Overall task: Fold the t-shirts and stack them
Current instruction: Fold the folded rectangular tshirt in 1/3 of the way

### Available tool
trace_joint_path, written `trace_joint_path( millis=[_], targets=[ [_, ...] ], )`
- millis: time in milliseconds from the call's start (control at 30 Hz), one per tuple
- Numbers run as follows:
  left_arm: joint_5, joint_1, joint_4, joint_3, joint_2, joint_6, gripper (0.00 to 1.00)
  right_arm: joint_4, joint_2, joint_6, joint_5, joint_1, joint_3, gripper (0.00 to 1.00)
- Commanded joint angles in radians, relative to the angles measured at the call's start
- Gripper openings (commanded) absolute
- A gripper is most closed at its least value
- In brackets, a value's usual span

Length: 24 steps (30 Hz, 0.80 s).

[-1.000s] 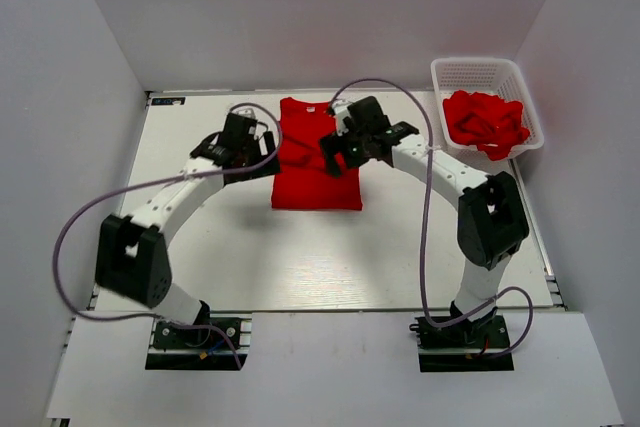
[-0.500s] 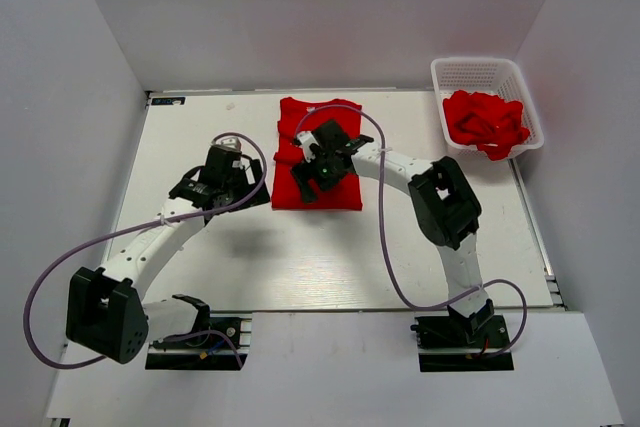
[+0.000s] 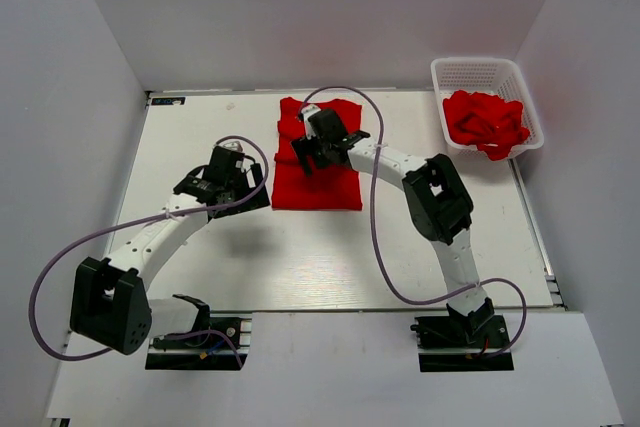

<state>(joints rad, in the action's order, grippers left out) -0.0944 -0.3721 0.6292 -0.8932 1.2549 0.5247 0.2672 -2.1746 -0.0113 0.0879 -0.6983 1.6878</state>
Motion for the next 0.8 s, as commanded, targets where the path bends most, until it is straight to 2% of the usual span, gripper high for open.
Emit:
trace_joint_path(
  millis=[0,100,300,400,500,567,633,767],
  targets=[
    [-0.005,0.002,0.007,-0.043,0.006,0.008,1.00,-0.094,-0.048,-0.036,0.143,0.022,0.064,0.90],
    [-0.005,0.002,0.017,-0.052,0.006,0.008,1.00,-0.106,-0.105,-0.070,0.247,0.048,0.127,0.90],
    [-0.014,0.002,0.047,-0.061,0.006,-0.002,1.00,-0.186,-0.186,0.004,0.440,0.091,0.251,0.90],
    [-0.014,0.002,0.047,-0.070,0.006,-0.002,1.00,-0.186,-0.202,0.007,0.429,0.123,0.328,0.90],
    [-0.014,0.002,0.047,-0.070,0.006,-0.002,1.00,-0.194,-0.179,0.007,0.322,0.146,0.340,0.90],
    [-0.004,0.002,0.038,-0.070,0.006,-0.002,1.00,-0.194,-0.159,0.066,0.239,0.151,0.334,0.90],
    [0.007,0.002,0.029,-0.070,0.017,-0.002,1.00,-0.191,-0.139,0.091,0.211,0.151,0.319,0.90],
    [0.028,0.002,-0.029,-0.070,0.049,-0.011,1.00,-0.071,-0.062,0.031,0.197,0.154,0.265,0.90]
  ],
)
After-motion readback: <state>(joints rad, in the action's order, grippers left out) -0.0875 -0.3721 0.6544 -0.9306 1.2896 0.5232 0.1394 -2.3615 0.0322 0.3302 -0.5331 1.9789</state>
